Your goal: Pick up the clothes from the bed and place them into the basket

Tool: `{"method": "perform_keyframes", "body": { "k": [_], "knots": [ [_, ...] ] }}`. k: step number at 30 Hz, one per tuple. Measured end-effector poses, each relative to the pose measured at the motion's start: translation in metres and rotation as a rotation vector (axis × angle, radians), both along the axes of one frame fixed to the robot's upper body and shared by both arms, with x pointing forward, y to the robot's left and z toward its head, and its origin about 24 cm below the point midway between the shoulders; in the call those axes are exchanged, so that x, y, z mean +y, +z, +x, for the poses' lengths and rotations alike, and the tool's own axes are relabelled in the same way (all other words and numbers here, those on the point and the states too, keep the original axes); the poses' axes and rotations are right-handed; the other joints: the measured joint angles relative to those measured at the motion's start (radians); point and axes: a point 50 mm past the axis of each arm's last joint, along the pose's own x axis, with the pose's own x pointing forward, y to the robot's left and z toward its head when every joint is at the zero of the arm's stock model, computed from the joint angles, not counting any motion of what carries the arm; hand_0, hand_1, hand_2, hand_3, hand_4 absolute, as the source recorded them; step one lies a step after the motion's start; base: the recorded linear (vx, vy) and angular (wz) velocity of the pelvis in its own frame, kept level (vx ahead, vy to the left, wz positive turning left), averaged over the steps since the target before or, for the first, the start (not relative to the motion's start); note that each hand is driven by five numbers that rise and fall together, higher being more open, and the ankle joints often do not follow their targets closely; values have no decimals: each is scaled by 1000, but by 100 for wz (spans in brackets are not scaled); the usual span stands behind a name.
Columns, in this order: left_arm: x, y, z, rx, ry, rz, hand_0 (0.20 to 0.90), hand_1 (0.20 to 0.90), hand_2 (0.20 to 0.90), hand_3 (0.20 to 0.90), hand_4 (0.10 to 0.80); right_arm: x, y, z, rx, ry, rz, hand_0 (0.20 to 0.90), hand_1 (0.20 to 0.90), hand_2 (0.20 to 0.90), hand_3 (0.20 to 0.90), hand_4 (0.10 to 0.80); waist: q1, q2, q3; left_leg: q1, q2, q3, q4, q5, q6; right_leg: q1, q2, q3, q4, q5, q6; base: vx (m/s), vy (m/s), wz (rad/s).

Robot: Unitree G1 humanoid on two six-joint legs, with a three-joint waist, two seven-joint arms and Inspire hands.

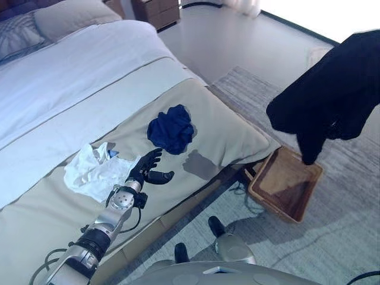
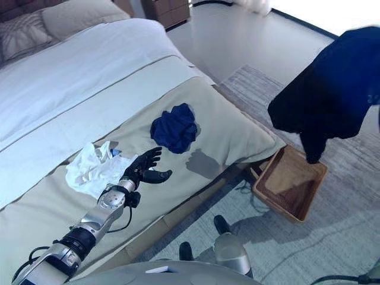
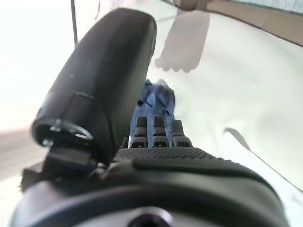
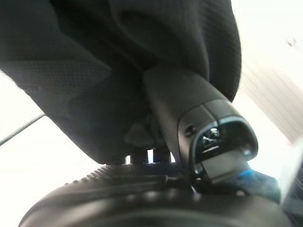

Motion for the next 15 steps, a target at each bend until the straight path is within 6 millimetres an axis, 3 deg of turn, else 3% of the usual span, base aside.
{"method": "perform_keyframes", "body": {
  "k": [1,2,3,4,5,7,9,15],
  "knots": [
    [5,-2,-2,7,24,15,900,900,900,900,800,4,-11,5,10,6,40,300,300,300,200,100,27,-3,3,-8,2,58,4,0,3,-31,8,-71,-14,72,26,-246,-112,-136],
    [12,-2,-3,6,45,39,900,900,900,900,800,10,-21,10,20,21,73,300,300,300,200,100,58,-9,8,-12,12,105,1,-1,12,-34,0,-138,-56,70,63,-194,-125,-124],
    [15,-1,-2,4,58,44,900,900,900,900,800,11,-25,11,25,26,84,300,300,300,200,100,65,-10,14,-15,13,118,-1,2,16,-31,-7,-166,-61,30,39,-130,-116,-93],
    [17,1,0,-6,94,34,900,900,900,900,800,13,-30,13,32,24,100,300,300,300,200,100,70,5,30,-27,31,137,-3,8,18,-60,-7,-215,-18,-1,-11,-52,-123,-42],
    [18,2,0,-10,105,31,900,900,900,900,800,10,-34,13,45,11,114,300,300,300,200,100,70,23,44,-34,49,138,-4,9,15,-64,-16,-243,20,-1,-10,-4,-115,-33],
    [26,-1,-1,1,127,44,900,900,900,900,800,8,-43,12,66,-5,134,300,300,300,200,100,73,2,50,-27,32,139,-7,15,2,4,-58,-241,-44,-9,0,14,-93,-11],
    [30,-6,-4,24,159,44,900,900,900,900,800,7,-44,12,76,-2,137,300,300,300,200,100,72,19,61,-30,47,134,-8,25,-15,35,-43,-241,-101,31,-44,28,-110,3],
    [24,-12,-8,37,170,3,900,900,900,900,800,6,-53,10,108,4,148,300,300,300,200,100,75,25,63,-28,82,129,-8,38,-43,41,-12,-260,-102,30,-47,25,-71,5]
  ]
}}
